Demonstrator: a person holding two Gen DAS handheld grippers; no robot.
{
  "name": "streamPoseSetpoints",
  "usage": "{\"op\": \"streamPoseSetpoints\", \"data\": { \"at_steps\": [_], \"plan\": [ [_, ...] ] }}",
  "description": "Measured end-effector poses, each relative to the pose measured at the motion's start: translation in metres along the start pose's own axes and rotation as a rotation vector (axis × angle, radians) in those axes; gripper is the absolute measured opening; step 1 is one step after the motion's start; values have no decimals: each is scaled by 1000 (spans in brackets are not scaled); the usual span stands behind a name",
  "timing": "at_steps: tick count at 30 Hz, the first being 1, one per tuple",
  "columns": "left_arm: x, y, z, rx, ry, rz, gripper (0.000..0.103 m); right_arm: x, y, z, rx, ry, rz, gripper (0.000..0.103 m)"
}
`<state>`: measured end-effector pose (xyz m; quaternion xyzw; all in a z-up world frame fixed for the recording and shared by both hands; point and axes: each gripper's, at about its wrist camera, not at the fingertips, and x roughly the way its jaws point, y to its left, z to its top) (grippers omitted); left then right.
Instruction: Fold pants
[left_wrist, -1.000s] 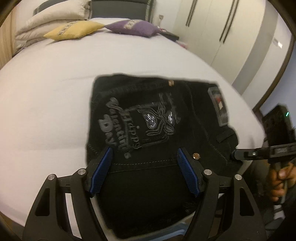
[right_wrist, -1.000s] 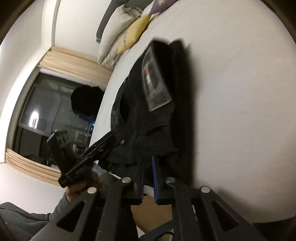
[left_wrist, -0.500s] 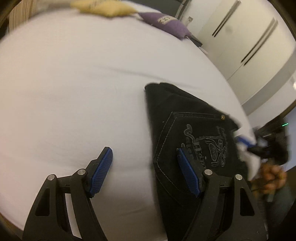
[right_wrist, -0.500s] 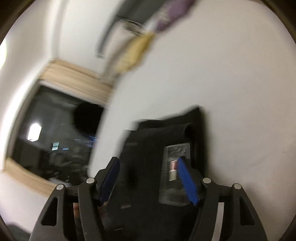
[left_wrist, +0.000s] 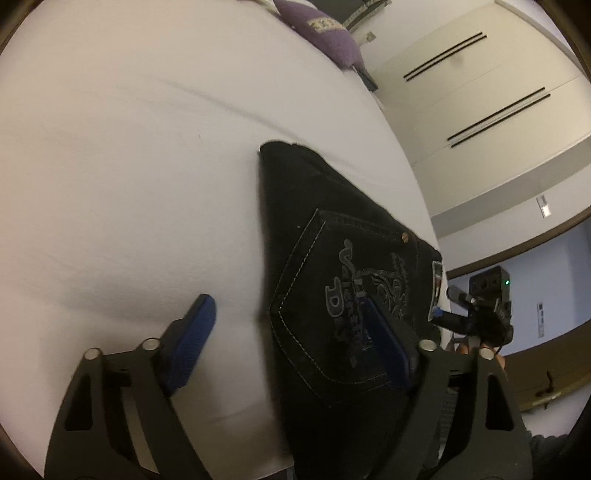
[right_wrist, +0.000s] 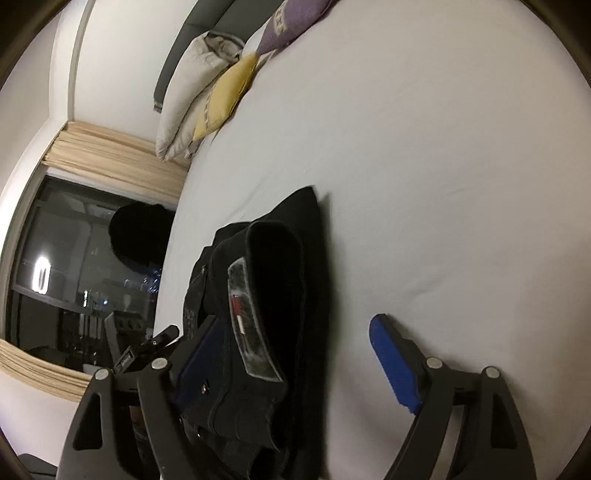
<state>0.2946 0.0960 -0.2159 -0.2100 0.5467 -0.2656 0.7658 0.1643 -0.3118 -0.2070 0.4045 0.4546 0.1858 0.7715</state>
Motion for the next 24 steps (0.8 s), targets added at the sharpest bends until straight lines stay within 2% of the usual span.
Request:
{"op": "streamPoseSetpoints", "data": {
  "at_steps": [2,5,7,8,9,10,12,14,16,19,24],
  "plan": [
    [3,-7,0,38,19,30,86,15,11,2,-11,43,28,84],
    [9,-15,2,77,47,63,87,32,25,0,-71,120,-18,82],
    [14,-25,3,109,58,94,86,35,26,1,-61,128,-20,69],
    [18,-31,1,123,69,95,77,37,24,2,-42,132,-23,51],
    [20,-37,-1,136,83,92,65,38,22,2,-34,133,-37,39],
    [23,-43,-2,149,91,106,56,39,22,2,-36,135,-53,38],
    [26,-52,-3,194,84,165,50,40,31,-1,-93,123,-97,29],
    [23,-57,-4,205,73,167,34,37,42,-4,-151,106,-138,23],
    [15,-59,-1,201,58,161,26,33,63,-7,-242,78,-190,19],
    [1,-67,5,207,28,144,20,23,89,-3,-317,36,-191,17],
    [-26,-95,23,258,-61,152,19,4,123,15,-398,-32,-164,17]
  ]
}}
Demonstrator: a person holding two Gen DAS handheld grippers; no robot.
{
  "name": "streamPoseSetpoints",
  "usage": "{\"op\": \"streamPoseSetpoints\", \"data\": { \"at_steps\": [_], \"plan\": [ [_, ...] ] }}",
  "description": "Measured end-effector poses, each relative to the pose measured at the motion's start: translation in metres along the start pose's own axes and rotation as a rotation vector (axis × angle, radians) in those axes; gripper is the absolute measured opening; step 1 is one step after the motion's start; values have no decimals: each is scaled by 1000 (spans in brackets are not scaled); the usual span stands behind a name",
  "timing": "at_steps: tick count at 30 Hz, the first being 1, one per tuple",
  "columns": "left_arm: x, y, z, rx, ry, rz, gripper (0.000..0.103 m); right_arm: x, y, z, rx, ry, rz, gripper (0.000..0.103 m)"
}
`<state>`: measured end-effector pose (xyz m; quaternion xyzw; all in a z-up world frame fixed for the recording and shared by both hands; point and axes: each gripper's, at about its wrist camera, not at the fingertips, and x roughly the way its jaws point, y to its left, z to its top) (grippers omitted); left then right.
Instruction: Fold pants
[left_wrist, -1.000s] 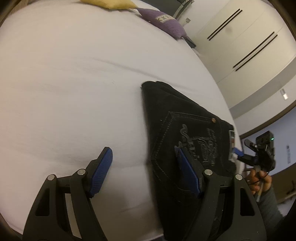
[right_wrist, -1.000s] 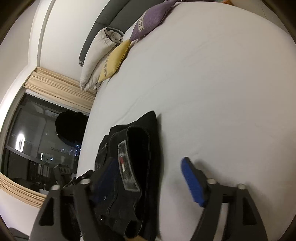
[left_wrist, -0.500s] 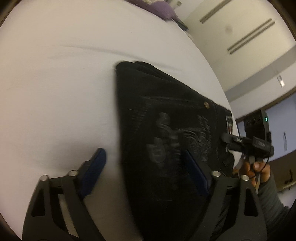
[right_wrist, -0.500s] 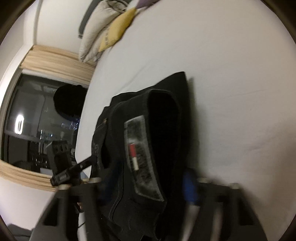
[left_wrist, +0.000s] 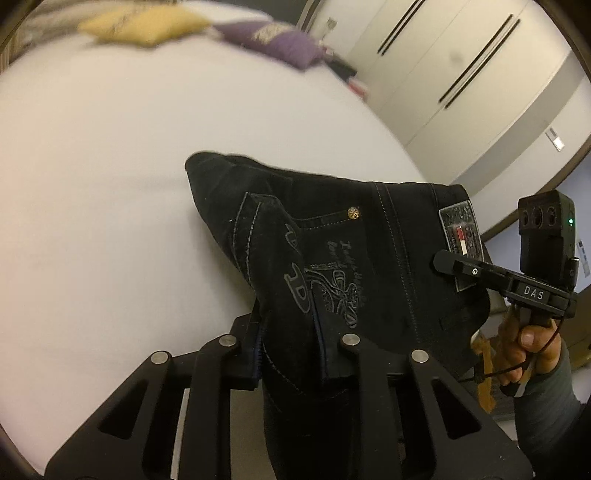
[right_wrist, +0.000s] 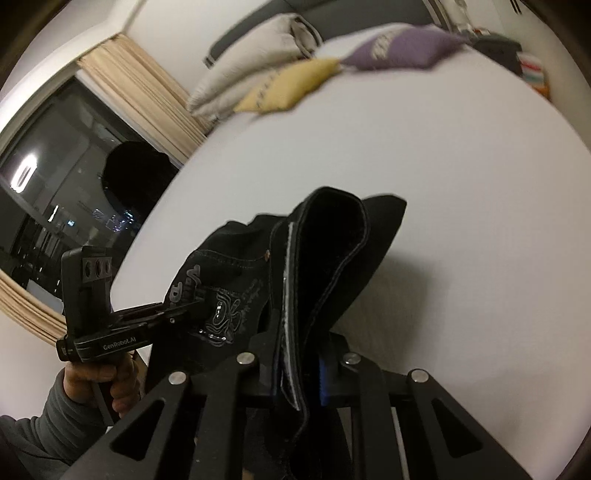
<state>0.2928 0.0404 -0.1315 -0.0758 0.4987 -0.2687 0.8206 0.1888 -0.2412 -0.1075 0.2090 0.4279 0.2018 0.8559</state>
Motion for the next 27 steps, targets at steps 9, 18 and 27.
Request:
{"op": "streamPoseSetpoints", "data": {
  "at_steps": [9,18,27],
  "plan": [
    [4,5,79,52,-87,47,20,8,-26,81,34,-81,17,17],
    [109,18,59,18,9,205,50,92,-124,55,311,7,2,50],
    [8,-21,18,156,-231,337,86,-1,-110,15,327,-229,-99,75]
  ]
}}
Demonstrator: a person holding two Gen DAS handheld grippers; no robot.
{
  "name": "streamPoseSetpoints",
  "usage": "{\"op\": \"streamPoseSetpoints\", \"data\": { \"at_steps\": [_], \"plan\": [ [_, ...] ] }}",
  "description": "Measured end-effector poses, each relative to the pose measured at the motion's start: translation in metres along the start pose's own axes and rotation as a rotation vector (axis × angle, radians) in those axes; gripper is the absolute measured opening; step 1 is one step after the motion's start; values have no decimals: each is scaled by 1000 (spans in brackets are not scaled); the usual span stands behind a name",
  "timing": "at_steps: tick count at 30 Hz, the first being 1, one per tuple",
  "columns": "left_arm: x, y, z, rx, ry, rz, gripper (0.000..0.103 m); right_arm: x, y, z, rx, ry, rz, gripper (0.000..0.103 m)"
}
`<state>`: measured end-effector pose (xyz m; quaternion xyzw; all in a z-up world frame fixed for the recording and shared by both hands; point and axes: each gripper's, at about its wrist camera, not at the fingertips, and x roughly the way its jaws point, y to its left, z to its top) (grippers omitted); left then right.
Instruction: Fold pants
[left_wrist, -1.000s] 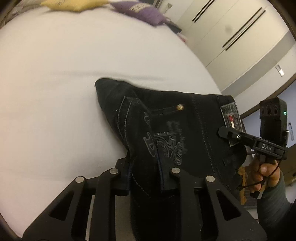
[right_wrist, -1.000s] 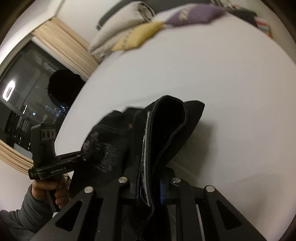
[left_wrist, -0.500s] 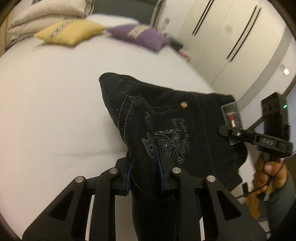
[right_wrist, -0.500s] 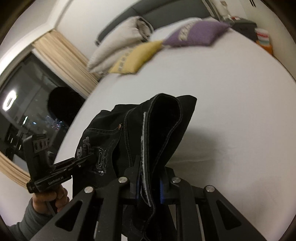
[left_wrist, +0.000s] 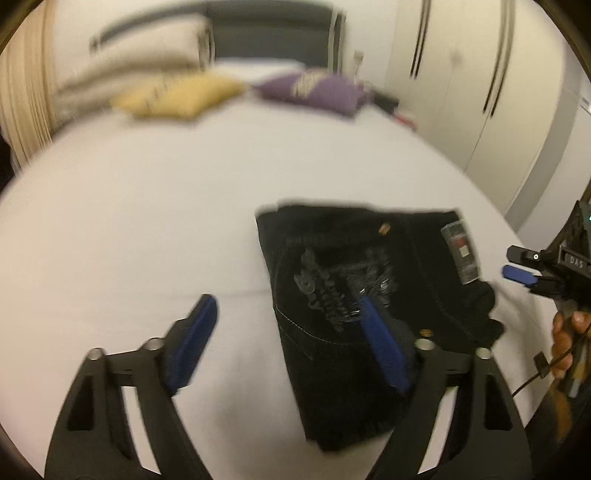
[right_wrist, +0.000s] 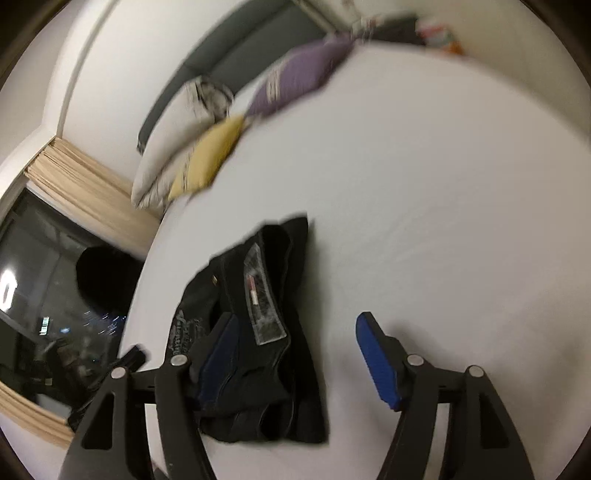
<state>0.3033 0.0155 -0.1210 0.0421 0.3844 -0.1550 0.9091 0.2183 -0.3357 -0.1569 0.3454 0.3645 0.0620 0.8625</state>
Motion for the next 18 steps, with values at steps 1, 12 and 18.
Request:
{"op": "streamPoseSetpoints", "data": {
  "at_steps": [1,12,18],
  "plan": [
    [-16,-4,-2,25,-43,19,91,-15,9,-2,-31,-47,-32,78],
    [-255,-85,-20,111,-646,474,103,-194,150,-56,-443,-701,-153,103],
    [-302,-89,-15,57,-538,342,103,-262,196,-76,-487,-859,-169,103]
  ]
}}
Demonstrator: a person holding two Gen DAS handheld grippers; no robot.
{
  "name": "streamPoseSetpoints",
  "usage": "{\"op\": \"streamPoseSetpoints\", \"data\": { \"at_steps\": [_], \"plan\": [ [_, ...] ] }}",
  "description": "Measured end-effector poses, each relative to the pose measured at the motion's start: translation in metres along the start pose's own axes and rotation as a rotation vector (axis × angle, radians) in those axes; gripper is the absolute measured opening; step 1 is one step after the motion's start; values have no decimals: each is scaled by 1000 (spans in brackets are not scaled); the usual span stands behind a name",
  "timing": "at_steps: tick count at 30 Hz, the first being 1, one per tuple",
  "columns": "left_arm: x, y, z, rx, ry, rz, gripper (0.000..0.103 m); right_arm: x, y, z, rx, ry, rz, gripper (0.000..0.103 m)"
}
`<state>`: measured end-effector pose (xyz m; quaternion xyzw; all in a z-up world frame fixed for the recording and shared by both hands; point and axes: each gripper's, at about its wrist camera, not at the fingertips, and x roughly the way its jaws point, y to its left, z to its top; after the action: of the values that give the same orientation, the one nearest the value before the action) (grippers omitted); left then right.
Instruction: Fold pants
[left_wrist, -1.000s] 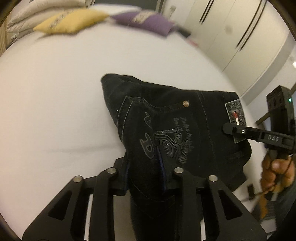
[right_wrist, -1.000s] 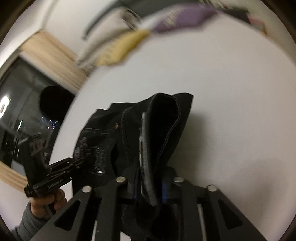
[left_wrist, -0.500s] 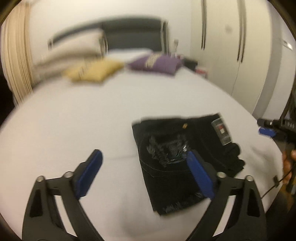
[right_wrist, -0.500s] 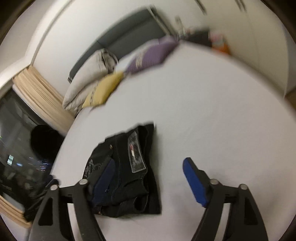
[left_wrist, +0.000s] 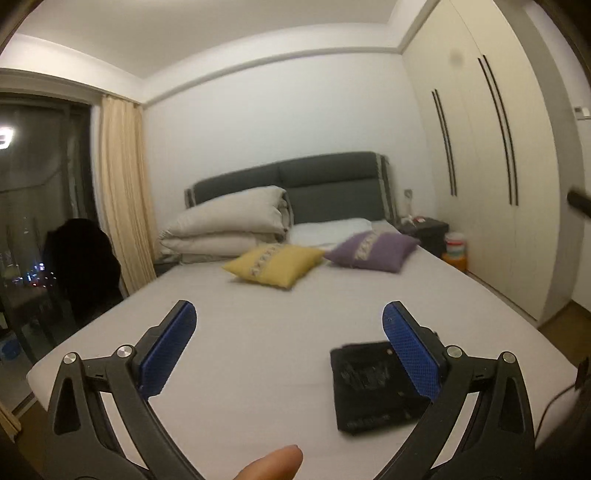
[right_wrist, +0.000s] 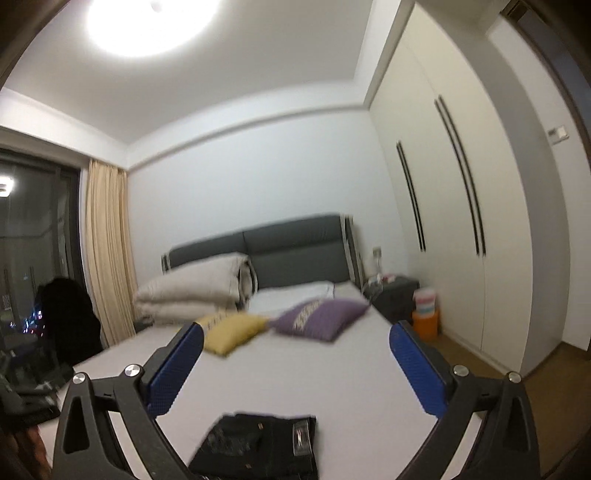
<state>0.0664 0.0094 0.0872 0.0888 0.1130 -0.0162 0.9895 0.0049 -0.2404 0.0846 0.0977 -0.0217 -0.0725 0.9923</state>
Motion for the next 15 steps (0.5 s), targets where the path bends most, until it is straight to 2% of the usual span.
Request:
{"op": "streamPoseSetpoints", "data": {
  "at_steps": [2,4,5,8,10,15],
  "plan": [
    [-11,-2,1,12,10,-15,103,-20,6,13,-15,-47,-18,103],
    [-19,-6,-1,14,32,8,103,-35,11,22,-31,-88,-27,103],
    [-22,-7,-2,14,43,12,103,-49,11,24,-37,-97,-31,103],
    [-19,-8,-11,-10,130,17,103,-55,17,24,-55,-80,-56,103],
    [-14,-12,-21,-39,211,11,103,-51,21,18,-70,-34,-66,103],
    [-8,-20,-53,-94,346,-39,103,-34,19,-4,-38,197,-147,103]
  ]
}}
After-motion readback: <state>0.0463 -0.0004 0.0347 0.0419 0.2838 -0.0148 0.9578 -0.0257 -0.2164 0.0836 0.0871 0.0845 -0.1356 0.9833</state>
